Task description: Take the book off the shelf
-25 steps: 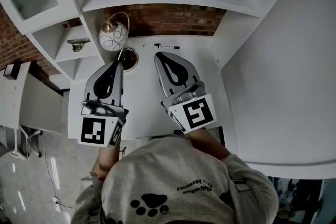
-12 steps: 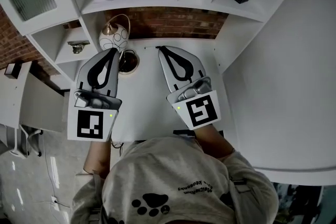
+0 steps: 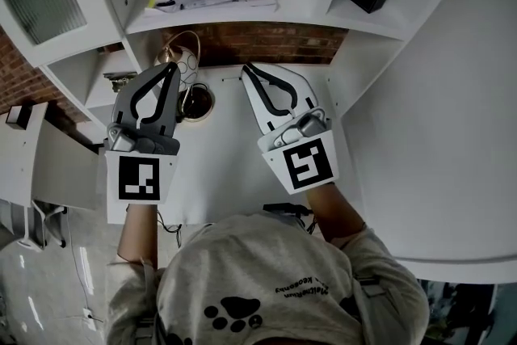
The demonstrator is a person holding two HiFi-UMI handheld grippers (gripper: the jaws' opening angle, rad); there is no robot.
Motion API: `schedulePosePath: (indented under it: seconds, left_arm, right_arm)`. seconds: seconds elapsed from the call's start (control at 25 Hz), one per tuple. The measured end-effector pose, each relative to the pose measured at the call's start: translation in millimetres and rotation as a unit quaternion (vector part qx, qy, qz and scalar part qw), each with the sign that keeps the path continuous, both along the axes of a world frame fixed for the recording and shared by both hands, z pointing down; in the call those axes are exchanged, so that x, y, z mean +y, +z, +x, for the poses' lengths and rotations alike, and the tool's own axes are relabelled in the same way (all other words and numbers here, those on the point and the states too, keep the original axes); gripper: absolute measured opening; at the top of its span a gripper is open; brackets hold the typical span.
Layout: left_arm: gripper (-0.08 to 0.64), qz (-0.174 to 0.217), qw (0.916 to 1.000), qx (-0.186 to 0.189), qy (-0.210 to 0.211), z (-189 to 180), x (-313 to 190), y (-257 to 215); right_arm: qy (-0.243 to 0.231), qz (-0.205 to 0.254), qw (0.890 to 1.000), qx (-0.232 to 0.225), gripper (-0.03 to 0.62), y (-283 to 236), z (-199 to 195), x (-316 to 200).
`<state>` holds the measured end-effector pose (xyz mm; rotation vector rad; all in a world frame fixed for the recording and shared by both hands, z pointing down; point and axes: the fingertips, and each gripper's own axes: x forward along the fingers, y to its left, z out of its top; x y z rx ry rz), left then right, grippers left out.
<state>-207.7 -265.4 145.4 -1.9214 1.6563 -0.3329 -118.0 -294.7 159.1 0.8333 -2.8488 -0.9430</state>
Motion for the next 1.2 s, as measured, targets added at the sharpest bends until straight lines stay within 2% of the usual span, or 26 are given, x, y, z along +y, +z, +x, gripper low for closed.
schedulePosePath:
  seconds: [0.48,0.64,0.88,1.04,1.2]
  left_arm:
    - [0.014,-0.025,0.9943,-0.102,0.016,-9.3,-37.6,-1.3]
    - [0.085,-0.038,0.99,-0.134,0.021,-13.4,-48.6,0.8]
    - [0.117,-0.05,0.9852,-0.163,0.02,-21.5,-65.2,2.6]
    - [0.132,-0.055,0.9827,-0.175,0.022,-24.4,-76.0,3.6]
    - [0.152,-0.059,0.9809,-0.184,0.025,-27.4,-88.5,2.9]
  right_arm:
    - [0.012,0.051,0.996,0.066,0.018,-13.1,-17.0,-32.0]
    - [0.017,0.065,0.994,0.089,0.018,-17.4,-22.3,-45.0]
    - [0.027,0.079,0.989,0.122,0.021,-22.0,-30.4,-60.3]
    - [0.022,0.077,0.985,0.152,0.101,-18.2,-37.2,-70.7]
    - [0.019,0.092,0.978,0.184,0.134,-12.9,-45.9,-85.1]
